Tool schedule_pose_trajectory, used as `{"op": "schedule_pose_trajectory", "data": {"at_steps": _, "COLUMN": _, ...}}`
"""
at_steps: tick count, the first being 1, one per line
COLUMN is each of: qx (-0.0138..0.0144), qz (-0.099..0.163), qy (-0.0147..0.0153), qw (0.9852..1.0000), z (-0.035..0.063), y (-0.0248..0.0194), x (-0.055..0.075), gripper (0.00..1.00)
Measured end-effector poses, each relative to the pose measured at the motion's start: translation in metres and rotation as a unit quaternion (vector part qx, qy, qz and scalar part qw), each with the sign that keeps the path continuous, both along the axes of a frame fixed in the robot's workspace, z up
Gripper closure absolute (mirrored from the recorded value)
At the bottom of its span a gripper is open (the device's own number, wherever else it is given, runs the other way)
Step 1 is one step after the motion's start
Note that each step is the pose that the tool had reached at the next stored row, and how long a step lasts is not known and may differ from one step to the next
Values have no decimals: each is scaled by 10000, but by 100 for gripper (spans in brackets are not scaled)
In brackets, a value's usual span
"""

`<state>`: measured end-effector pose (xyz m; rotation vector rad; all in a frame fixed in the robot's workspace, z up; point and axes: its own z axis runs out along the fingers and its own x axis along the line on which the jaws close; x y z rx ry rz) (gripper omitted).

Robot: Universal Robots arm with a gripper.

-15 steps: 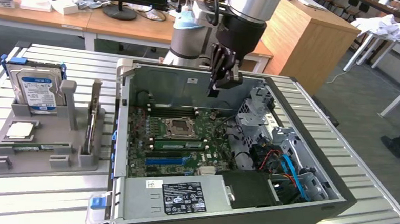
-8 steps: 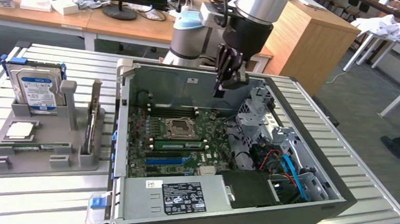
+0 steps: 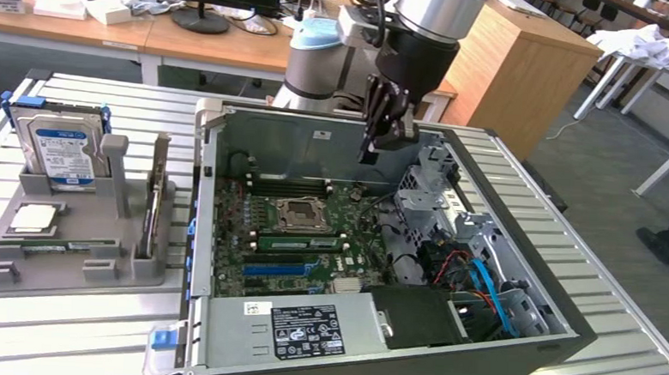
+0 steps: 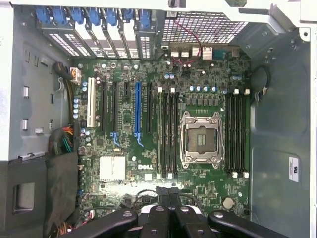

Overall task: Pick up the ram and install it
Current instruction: 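Press down the ram until it locks into place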

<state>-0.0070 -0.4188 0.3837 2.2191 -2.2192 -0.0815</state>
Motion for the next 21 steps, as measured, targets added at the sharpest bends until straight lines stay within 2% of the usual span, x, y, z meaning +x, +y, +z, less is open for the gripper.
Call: {"op": "schedule_pose_trajectory", "data": {"at_steps": 21, "qx": -1, "qz": 0, "qy": 0, "qw": 10000, "z": -378, "y": -1, "x": 0, "gripper": 90}}
